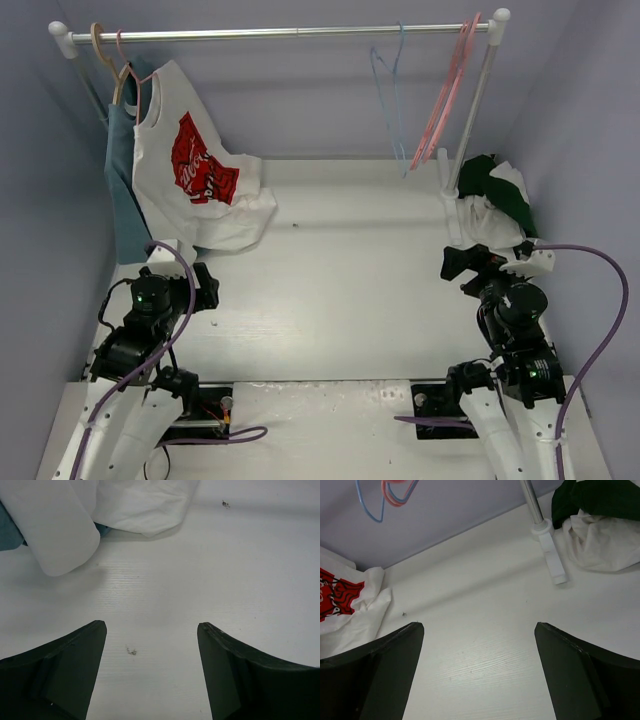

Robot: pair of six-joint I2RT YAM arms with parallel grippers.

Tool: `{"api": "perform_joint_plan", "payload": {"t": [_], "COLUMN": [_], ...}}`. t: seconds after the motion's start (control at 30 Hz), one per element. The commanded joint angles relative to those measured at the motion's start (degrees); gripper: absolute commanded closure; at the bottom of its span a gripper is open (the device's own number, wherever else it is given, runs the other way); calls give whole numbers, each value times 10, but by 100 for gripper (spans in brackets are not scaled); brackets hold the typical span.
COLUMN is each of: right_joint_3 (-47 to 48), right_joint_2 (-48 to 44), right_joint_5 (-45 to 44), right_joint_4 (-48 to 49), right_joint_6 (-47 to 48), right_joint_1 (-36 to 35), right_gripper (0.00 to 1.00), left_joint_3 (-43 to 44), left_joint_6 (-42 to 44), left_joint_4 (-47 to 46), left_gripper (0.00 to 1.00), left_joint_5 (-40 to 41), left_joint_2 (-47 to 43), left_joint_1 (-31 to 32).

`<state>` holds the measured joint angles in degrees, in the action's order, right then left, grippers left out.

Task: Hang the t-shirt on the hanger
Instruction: Grab the tshirt from the pile

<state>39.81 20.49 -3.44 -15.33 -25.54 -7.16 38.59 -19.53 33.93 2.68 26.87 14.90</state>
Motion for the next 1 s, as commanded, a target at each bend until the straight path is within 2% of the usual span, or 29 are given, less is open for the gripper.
{"api": "perform_joint_plan", "payload": {"t": [0.0,0.17,0.2,0.3,0.33,0.4,0.5,0.67,0.77,0.97], "right_joint_3": [5,25,40,68,90,109,127,149,163,241], "right_joint_2": [20,94,113,204,253,295,351,451,510,657], "right_joint_5": [-41,-61,-87,-121,-137,-143,-149,-64,-36,-63], "right_joint_4": [65,114,116,125,129,140,190,231,261,297], "right_joint_6": [-8,8,9,16,19,25,32,7,-1,-28], "right_joint_1": [2,3,3,4,7,16,48,169,213,238], "right_gripper": [0,0,0,0,0,0,0,0,0,0], "left_joint_3": [10,42,64,86,83,66,57,46,45,43], "left_joint_6": [8,-11,-12,-10,-10,-9,-10,-2,-2,2], "left_joint_4": [-48,-44,-41,-37,-40,-61,-48,-42,-42,-42], "left_gripper": [26,26,26,26,26,26,26,26,26,26], "left_joint_5": [-12,4,4,4,3,-14,-25,-18,-22,-25], "left_joint_2": [12,77,94,140,148,147,137,120,119,116], "left_joint_1": [-2,-2,-2,-2,-3,-11,-16,-14,-12,-7]}}
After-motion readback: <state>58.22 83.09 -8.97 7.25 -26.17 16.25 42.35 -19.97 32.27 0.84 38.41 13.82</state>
